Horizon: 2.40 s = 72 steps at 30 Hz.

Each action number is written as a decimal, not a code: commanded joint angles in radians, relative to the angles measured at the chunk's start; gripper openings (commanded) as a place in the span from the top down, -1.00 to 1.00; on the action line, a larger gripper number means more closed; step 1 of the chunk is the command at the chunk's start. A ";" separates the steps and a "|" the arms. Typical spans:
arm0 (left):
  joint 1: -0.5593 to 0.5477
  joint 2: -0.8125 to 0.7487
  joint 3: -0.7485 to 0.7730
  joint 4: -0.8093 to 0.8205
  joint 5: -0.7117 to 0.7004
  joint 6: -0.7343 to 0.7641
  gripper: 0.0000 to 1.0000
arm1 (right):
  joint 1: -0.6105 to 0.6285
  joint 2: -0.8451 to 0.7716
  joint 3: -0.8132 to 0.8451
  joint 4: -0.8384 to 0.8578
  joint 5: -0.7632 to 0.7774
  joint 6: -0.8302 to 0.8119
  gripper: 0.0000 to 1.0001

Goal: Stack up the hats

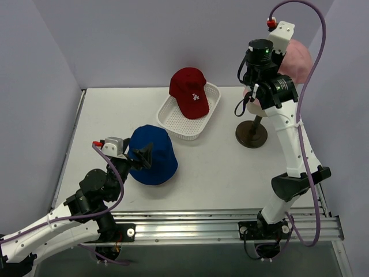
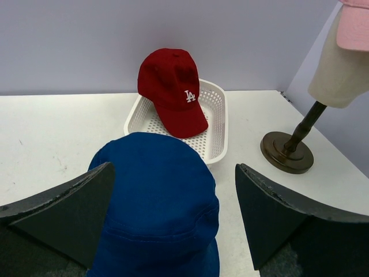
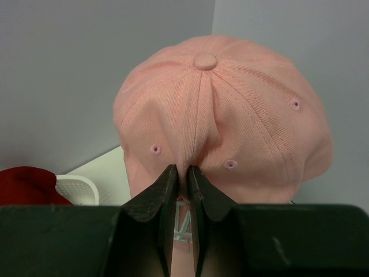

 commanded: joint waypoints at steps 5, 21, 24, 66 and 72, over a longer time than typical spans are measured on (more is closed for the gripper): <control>-0.002 0.000 0.002 0.044 -0.002 0.005 -0.88 | -0.014 -0.023 0.020 0.035 -0.009 -0.009 0.48; -0.002 0.028 0.066 0.001 0.168 -0.011 -0.88 | -0.161 -0.164 -0.031 0.077 -0.146 0.041 0.23; -0.003 0.135 0.167 -0.043 0.303 -0.032 -0.89 | -0.259 -0.170 -0.037 0.043 -0.189 0.096 0.20; -0.022 0.258 0.169 0.040 0.150 -0.038 -0.88 | -0.433 -0.086 -0.034 0.104 -0.631 0.107 -0.19; -0.023 0.264 0.171 0.035 0.141 -0.038 -0.88 | -0.338 -0.052 0.040 0.083 -0.586 0.064 -0.36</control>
